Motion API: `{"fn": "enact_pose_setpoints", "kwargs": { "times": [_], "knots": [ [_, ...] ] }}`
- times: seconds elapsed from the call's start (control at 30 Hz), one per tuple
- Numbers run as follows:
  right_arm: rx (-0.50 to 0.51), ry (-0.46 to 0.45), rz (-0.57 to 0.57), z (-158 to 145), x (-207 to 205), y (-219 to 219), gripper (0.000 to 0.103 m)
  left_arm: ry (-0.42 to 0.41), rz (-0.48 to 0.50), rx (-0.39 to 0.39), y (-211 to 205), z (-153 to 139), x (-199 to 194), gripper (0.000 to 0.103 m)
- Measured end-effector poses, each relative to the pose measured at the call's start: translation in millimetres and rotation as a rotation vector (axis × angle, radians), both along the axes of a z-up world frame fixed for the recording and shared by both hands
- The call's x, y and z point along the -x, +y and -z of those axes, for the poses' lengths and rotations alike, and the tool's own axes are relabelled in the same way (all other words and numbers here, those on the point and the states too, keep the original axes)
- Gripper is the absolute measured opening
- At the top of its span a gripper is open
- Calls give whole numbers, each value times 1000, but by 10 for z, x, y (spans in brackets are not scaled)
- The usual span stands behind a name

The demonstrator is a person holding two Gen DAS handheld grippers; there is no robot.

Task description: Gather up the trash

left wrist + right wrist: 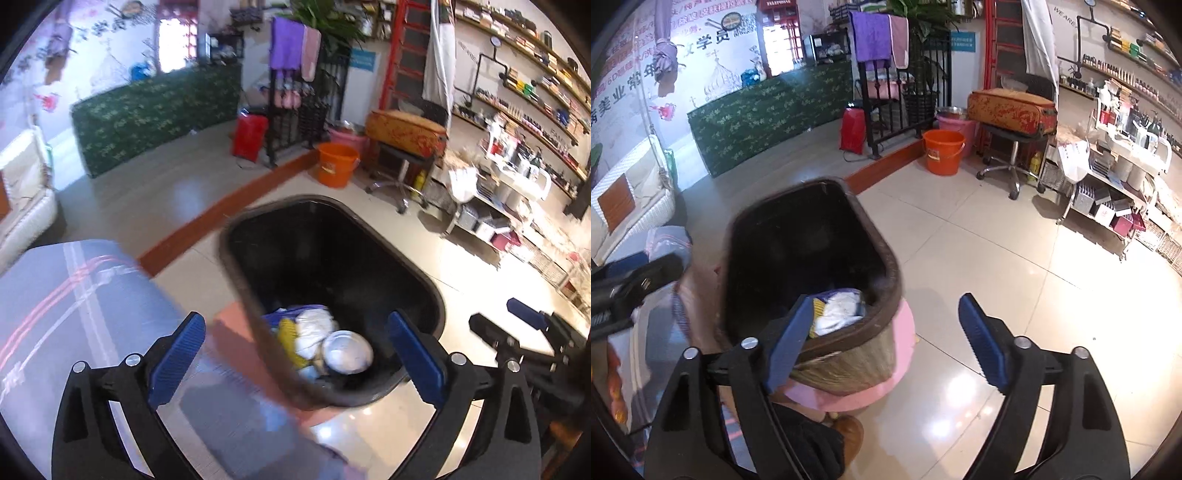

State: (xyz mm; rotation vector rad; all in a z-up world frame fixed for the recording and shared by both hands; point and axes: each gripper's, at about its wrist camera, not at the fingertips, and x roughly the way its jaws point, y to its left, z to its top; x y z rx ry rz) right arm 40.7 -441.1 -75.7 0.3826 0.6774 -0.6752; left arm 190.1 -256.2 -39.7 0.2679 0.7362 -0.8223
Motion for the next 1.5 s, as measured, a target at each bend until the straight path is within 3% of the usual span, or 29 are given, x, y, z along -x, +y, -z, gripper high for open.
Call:
{"fn": "enact_pose_setpoints", "kwargs": {
  "times": [0.1,0.2,0.37,0.6,0.8,1.1,1.5],
  "knots": [
    [24,-18,-2,-90,-46,221,95,-34,-61,2,377,-78,80,98],
    [69,-39,-22,-199,-84,515,96,-69,-152,27,780,-193,166,98],
    [180,-119,-100,-463,-53,1151,98,-223,-323,49,1387,-389,470,98],
    [275,-224,-231,-749,144,1957,98,-278,-490,92,2044,-542,816,98],
    [315,-324,-260,-893,467,2288,98,-331,-591,111,2389,-628,1117,98],
    [361,-365,-254,-960,778,2529,98,-348,-632,195,2621,-625,1441,98],
    [378,-375,-273,-988,898,2638,98,-363,-665,201,2709,-593,1586,98]
  ]
}}
